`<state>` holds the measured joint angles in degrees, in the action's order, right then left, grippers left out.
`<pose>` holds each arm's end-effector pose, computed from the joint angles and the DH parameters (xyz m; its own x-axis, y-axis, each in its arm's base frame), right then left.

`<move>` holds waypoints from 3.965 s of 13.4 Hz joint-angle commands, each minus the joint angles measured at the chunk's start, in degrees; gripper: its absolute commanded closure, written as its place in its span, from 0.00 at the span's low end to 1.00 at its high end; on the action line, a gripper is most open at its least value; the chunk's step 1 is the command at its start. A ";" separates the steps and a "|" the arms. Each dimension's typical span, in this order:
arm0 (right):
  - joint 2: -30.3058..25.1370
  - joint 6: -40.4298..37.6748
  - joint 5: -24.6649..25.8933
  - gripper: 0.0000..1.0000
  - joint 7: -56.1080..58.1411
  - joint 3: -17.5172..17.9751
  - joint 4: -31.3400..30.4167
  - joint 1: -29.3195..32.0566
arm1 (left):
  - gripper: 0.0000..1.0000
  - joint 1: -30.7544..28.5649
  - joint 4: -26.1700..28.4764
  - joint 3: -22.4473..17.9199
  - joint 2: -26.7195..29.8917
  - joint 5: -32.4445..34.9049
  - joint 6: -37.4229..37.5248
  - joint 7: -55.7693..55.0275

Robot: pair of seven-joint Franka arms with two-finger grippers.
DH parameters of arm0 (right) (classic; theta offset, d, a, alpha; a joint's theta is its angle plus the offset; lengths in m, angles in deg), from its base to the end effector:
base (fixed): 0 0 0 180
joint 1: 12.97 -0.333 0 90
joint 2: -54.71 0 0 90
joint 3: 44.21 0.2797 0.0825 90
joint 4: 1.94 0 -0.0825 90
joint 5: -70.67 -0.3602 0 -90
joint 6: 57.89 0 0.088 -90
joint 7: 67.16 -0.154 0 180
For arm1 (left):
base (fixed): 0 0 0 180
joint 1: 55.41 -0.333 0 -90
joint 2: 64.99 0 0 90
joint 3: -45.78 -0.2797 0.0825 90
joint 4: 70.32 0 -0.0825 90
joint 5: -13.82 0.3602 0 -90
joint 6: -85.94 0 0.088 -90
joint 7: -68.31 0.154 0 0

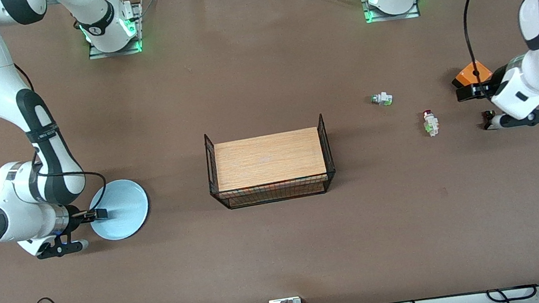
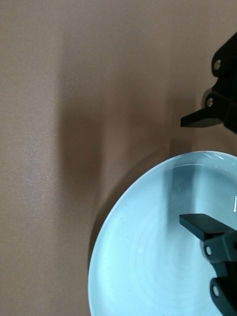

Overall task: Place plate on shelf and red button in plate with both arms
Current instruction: 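Grasp the plate rim with the right gripper while the left gripper grasps the button, then lift the plate with the right gripper while the left gripper lifts the button, then carry the plate over the basket and lower it onto the wooden tray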

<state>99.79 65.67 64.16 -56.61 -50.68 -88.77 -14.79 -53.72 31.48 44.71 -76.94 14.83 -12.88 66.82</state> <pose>0.6441 -0.0382 0.1301 0.9888 0.0623 -0.1360 0.0587 -0.9978 -0.0305 0.5469 -0.0038 0.3486 0.9663 0.0134 -0.2570 0.0068 -0.9996 -0.0267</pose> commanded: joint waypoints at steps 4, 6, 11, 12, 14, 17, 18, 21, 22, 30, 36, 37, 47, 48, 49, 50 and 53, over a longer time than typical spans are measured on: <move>1.33 -0.25 -1.05 0.55 0.70 0.32 1.49 1.11 | 0.00 -0.02 7.35 0.10 -2.19 0.31 -10.49 0.79; 1.33 -0.78 -1.23 0.71 0.97 0.32 1.49 1.64 | 0.00 -0.11 10.95 0.10 -2.55 0.31 -15.93 0.79; 0.72 -7.19 -1.05 1.00 1.23 0.23 1.58 2.00 | 0.00 -0.37 21.41 0.10 -2.81 -0.22 -32.19 0.96; 0.63 -7.28 -1.05 1.00 1.41 0.23 1.58 2.00 | 0.00 -0.55 23.17 0.19 -3.59 -0.22 -35.35 0.97; -0.25 -7.55 -1.14 1.00 1.41 0.23 1.58 1.91 | 0.00 -0.64 26.51 0.19 -5.09 -0.22 -41.59 1.05; -2.71 -14.98 -1.05 1.00 1.14 0.15 1.93 1.91 | 0.00 -0.81 28.28 0.54 -9.04 -0.22 -48.29 1.23; -3.84 -18.67 -1.05 1.00 1.06 0.15 4.37 1.91 | 0.00 -0.72 28.28 0.63 -10.10 -0.22 -49.43 1.23; -4.03 -31.51 -1.05 1.00 1.06 -0.21 12.36 2.08 | 0.00 -0.72 28.11 0.89 -12.56 -0.22 -51.55 1.23; -4.12 -34.33 -1.14 1.00 1.32 -0.21 14.56 2.08 | 0.08 -0.72 28.02 0.89 -12.65 -0.22 -51.55 1.05; -10.52 -55.53 -9.57 1.00 -7.63 0.41 21.79 1.04 | 1.00 -2.83 27.67 0.90 -8.97 -0.22 -48.13 1.23; -15.89 -58.88 -14.94 1.00 -25.02 0.41 21.79 -8.70 | 1.00 -3.89 23.12 0.89 1.30 -0.22 -32.35 3.69; -16.68 -58.09 -14.77 1.00 -27.57 0.32 21.79 -11.34 | 1.00 -3.89 20.40 0.89 2.36 -0.22 -27.70 3.60; -15.90 -44.31 -14.24 1.00 -43.92 0.32 20.83 -27.69 | 1.00 -3.36 -7.98 2.74 4.83 -0.22 7.82 3.17; -15.55 -41.68 -14.24 1.00 -45.51 0.32 19.78 -29.10 | 1.00 -3.27 -9.49 2.74 4.83 -0.31 9.16 3.16; -15.46 -39.30 -14.24 1.00 -46.22 0.32 18.64 -29.99 | 1.00 -3.10 -10.21 2.83 4.83 -0.31 9.61 3.08; -15.46 -37.01 -14.24 1.00 -46.49 0.32 17.50 -30.69 | 1.00 -3.10 -10.47 3.09 4.66 -0.31 9.70 3.07; -13.97 -32.61 -14.15 1.00 -48.24 0.32 16.43 -32.98 | 1.00 -3.62 -10.92 3.09 4.40 -0.22 9.71 3.51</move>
<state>85.78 30.73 50.02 -102.85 -49.97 -71.36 -46.40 -56.78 22.05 47.43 -71.98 14.80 -4.45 69.55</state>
